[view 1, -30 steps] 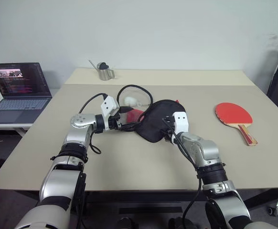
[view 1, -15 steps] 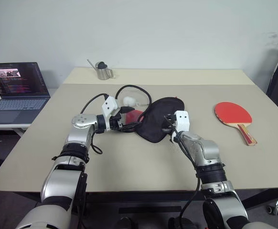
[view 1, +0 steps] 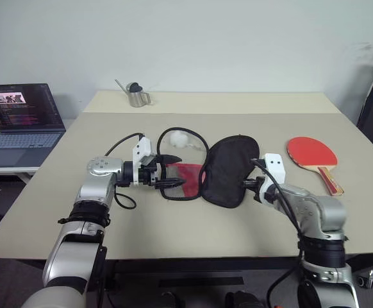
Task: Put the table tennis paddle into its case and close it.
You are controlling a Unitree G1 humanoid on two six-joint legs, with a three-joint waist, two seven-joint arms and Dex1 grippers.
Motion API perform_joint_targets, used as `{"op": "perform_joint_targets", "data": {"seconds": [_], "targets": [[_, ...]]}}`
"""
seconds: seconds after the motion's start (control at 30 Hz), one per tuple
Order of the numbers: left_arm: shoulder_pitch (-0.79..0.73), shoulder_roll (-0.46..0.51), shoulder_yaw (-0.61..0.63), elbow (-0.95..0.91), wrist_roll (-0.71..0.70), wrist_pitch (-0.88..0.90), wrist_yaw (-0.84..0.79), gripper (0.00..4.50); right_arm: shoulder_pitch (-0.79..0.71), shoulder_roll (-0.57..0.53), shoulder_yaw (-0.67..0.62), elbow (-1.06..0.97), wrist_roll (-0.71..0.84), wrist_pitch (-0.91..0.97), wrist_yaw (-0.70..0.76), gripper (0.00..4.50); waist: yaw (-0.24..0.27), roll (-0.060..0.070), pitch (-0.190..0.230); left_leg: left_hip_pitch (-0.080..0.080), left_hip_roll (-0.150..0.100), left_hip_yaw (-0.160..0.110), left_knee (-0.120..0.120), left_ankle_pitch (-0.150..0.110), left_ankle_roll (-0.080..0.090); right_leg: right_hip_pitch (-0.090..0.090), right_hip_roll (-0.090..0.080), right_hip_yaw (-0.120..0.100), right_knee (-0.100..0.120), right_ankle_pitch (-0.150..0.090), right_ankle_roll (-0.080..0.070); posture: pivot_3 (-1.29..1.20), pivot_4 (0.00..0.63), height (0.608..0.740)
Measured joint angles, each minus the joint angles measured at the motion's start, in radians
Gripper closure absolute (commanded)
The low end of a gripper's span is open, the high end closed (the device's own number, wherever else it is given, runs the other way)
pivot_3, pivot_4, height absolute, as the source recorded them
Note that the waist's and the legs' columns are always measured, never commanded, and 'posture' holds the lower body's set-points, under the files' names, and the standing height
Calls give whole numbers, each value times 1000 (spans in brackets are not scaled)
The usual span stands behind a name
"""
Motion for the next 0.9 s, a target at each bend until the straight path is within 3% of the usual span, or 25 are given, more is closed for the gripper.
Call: {"op": "perform_joint_targets", "data": {"seconds": [0.43,0.9], "targets": [[23,-2,-31,-66,-27,55,-23,453,50,-121,18,-126,85,147,121,4484,0,0,0,0,0,0,0,0,0,0,1,0,0,0,0,0,150,740],[58,5,-52,-126,-29,61,-28,453,90,-294,19,-107,96,134,224,4484,1,0,0,0,0,0,1,0,0,0,1,1,-1,0,0,0,150,740]]}}
